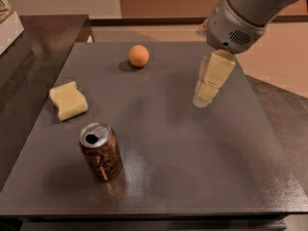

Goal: Move sponge near orange can

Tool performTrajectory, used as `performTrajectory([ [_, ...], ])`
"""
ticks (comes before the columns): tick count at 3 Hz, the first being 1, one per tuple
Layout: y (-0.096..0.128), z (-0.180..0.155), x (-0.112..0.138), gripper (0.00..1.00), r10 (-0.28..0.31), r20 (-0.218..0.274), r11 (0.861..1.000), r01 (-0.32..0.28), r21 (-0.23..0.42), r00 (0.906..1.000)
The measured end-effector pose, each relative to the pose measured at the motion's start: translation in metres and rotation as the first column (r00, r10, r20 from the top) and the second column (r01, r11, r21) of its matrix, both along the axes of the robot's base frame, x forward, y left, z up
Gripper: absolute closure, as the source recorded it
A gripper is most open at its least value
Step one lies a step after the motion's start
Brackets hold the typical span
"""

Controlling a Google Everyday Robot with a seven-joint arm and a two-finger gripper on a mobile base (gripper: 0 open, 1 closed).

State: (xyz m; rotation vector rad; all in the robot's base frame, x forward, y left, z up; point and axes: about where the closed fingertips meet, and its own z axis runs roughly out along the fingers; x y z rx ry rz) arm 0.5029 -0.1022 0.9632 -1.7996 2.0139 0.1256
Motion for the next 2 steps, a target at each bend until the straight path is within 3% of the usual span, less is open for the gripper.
performTrajectory([
  [1,0.053,-0.005,0.018,0.00,0.072,0.002,0.996,-0.072,0.055,0.9974],
  [2,0.104,-0.011,0.026,0.00,0.152,0.009,0.984,-0.152,0.091,0.9884],
])
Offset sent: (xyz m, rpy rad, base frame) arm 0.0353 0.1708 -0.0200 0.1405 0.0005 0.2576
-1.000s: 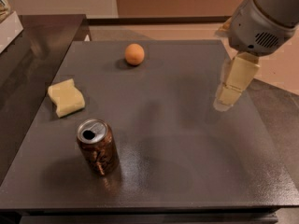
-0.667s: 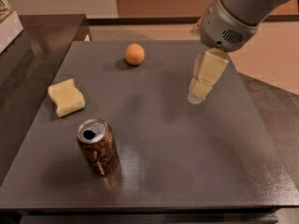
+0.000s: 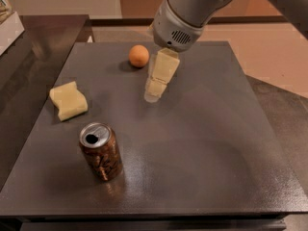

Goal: Move sponge near orange can

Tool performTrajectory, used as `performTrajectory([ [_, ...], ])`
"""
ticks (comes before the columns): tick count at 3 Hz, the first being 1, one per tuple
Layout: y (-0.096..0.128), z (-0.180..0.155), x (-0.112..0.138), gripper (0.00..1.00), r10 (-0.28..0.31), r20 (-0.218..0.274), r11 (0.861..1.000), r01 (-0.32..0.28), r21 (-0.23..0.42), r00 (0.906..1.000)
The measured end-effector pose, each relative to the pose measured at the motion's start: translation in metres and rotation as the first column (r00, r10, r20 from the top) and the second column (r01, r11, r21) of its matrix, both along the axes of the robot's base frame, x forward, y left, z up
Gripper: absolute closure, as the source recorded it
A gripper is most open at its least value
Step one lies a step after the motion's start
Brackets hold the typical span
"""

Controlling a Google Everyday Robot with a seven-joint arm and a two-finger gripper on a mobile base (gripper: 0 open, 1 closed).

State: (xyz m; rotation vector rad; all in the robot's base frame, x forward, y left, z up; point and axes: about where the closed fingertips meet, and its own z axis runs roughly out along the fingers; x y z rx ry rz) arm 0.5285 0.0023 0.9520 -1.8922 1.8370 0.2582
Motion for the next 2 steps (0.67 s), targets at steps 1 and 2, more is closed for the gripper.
performTrajectory([
  [1,0.048,-0.011,0.004,0.00,0.079,0.001,0.997,-0.079,0.026,0.9969],
  [2,0.087,-0.022,0.008,0.00,0.138,-0.001,0.990,-0.138,0.041,0.9904],
])
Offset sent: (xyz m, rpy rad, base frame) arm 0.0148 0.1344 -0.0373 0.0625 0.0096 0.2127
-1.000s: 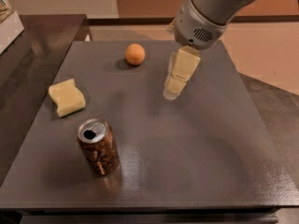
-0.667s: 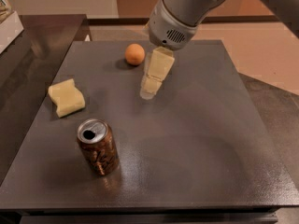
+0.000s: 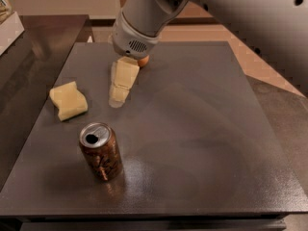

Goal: Move sponge near orange can

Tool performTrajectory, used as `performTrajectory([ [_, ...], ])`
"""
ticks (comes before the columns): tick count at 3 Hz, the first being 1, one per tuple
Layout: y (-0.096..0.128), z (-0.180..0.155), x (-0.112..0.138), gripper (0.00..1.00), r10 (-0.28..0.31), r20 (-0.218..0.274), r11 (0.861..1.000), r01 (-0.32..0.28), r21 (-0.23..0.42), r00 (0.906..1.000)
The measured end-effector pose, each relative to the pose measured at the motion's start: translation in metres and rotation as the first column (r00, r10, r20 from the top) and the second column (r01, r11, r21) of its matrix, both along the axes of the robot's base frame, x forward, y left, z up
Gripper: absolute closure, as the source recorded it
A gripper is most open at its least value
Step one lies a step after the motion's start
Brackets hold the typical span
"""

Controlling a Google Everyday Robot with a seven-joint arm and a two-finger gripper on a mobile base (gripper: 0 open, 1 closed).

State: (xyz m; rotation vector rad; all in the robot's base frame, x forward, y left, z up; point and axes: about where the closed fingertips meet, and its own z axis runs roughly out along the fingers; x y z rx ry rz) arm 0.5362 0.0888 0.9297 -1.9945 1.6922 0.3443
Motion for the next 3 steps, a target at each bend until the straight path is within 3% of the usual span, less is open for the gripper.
performTrajectory([
  [2,0.061,-0.029,0.005,0.00,0.099,-0.029,0.995,-0.100,-0.004,0.9946],
  [3,0.081,-0.041,0.011,0.00,0.121,-0.047,0.992,-0.122,-0.023,0.9916],
])
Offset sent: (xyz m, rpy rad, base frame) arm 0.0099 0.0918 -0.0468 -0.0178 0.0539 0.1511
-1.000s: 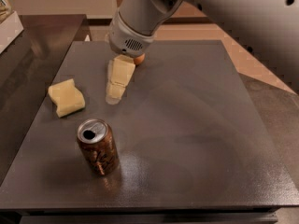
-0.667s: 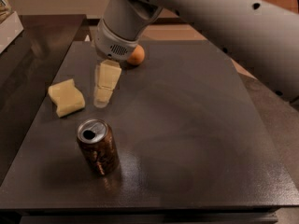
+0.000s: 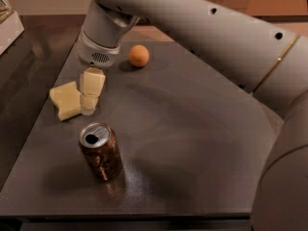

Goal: Move sponge near orange can

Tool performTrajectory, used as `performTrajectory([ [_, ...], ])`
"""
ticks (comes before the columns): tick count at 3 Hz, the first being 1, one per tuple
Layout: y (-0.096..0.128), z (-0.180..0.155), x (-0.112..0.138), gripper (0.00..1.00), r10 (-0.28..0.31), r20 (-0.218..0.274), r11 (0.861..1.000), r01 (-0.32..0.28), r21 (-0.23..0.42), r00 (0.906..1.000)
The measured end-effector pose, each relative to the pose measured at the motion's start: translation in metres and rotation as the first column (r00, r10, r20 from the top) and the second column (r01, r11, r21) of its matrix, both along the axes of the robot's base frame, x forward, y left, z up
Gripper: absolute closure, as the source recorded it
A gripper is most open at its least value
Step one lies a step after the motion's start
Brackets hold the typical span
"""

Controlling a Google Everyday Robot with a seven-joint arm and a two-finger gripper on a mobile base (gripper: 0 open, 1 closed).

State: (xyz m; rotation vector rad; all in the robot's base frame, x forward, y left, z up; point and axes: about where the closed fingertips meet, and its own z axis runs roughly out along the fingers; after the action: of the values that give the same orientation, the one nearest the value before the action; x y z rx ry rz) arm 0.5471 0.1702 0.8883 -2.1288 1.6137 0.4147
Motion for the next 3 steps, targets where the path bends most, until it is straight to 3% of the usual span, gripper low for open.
performTrajectory([
  [3,0.038,-0.035,0.004,0.00,0.039,-0.018,0.998,-0.040,-0.057,0.9991],
])
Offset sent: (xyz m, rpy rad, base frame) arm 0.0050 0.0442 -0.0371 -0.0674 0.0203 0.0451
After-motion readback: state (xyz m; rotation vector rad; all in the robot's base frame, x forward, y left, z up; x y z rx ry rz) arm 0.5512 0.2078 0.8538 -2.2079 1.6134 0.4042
